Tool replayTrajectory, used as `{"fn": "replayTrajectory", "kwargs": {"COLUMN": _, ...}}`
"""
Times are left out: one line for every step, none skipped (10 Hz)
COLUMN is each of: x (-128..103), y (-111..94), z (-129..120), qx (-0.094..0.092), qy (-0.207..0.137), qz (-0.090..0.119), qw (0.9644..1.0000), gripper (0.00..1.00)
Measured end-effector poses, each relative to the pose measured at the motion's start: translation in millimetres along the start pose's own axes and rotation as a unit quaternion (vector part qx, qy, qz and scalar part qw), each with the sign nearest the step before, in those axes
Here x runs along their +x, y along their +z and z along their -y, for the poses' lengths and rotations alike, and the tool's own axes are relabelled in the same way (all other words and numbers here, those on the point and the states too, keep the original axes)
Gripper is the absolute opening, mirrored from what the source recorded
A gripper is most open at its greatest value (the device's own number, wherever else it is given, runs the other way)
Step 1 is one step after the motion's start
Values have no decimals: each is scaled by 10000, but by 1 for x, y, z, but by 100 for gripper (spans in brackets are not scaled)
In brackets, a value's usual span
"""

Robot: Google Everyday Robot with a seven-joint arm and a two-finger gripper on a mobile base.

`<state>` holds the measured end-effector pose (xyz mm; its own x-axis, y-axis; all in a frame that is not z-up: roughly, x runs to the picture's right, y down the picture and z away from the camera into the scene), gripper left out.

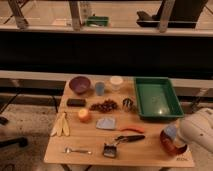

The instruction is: Wipe red bowl with sponge

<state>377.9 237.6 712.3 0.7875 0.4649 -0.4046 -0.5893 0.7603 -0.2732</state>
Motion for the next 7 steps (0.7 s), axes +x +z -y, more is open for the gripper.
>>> {"fn": "replayTrajectory", "kwargs": {"x": -3, "y": -2, "z": -2, "qx": 2, "qy": -54, "qz": 28, "qw": 10000, "gripper": 0}}
{"fn": "replayTrajectory", "kwargs": {"x": -3, "y": -4, "z": -6, "qx": 2, "qy": -84, "qz": 47, "qw": 10000, "gripper": 0}}
{"fn": "replayTrajectory", "kwargs": {"x": -2, "y": -7, "z": -10, "qx": 8, "qy": -106, "qz": 59, "qw": 9999, "gripper": 0}}
{"fn": "replayTrajectory", "kwargs": {"x": 0, "y": -11, "z": -13, "qx": 12, "qy": -122, "qz": 58, "qw": 9999, "gripper": 0}}
{"fn": "replayTrajectory", "kwargs": {"x": 3, "y": -15, "z": -19, "qx": 8, "qy": -139, "qz": 44, "qw": 9999, "gripper": 0}}
{"fn": "replayTrajectory", "kwargs": {"x": 5, "y": -18, "z": -22, "qx": 10, "qy": -165, "qz": 35, "qw": 9999, "gripper": 0}}
{"fn": "replayTrajectory", "kwargs": {"x": 9, "y": -23, "z": -32, "qx": -38, "qy": -201, "qz": 29, "qw": 9998, "gripper": 0}}
